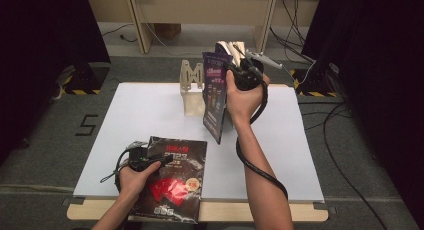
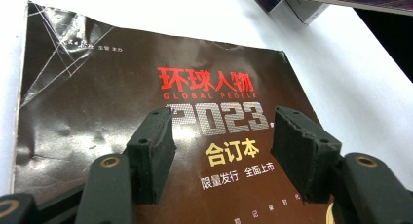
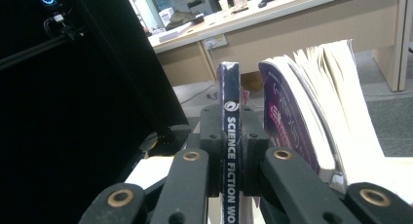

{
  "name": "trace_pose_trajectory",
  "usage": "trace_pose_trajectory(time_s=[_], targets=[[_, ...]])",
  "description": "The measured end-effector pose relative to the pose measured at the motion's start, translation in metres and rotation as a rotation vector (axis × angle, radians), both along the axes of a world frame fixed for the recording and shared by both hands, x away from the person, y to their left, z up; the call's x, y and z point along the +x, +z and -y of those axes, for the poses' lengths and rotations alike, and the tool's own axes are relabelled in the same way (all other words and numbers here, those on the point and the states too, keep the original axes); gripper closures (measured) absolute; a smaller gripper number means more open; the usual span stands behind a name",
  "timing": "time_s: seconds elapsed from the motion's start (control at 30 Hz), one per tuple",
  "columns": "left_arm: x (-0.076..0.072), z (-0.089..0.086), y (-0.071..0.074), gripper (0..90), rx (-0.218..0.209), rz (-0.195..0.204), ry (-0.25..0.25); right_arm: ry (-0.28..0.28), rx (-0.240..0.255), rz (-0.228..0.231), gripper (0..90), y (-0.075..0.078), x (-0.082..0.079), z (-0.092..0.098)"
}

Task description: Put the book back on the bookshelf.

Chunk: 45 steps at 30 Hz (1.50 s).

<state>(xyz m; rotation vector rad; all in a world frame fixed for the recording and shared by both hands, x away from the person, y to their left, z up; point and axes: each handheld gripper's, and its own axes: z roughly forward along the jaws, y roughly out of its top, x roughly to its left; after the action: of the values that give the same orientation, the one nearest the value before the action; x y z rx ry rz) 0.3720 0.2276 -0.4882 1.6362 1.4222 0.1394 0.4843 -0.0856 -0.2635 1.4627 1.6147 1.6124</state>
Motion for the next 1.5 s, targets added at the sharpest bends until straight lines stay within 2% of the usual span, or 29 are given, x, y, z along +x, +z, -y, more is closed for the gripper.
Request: trace_pose_trajectory(time_s=[0.5, 1.17, 1.5], targets=[[-0.001, -0.001, 0.001, 40.3, 0.005, 0.008, 0.004, -0.008, 0.005, -0.002, 84.3, 0.002, 0.006, -0.001], [-0.001, 0.004, -0.003, 40.8, 0.004, -0.002, -0.014, -0.018, 0.016, 0.003, 84.4, 0.007, 0.015, -0.002], [0.001, 0.001, 0.0, 40.7, 0.001, 0.006, -0.008, -0.026, 0.022, 0.008, 84.3, 0.007, 0.019, -0.005]])
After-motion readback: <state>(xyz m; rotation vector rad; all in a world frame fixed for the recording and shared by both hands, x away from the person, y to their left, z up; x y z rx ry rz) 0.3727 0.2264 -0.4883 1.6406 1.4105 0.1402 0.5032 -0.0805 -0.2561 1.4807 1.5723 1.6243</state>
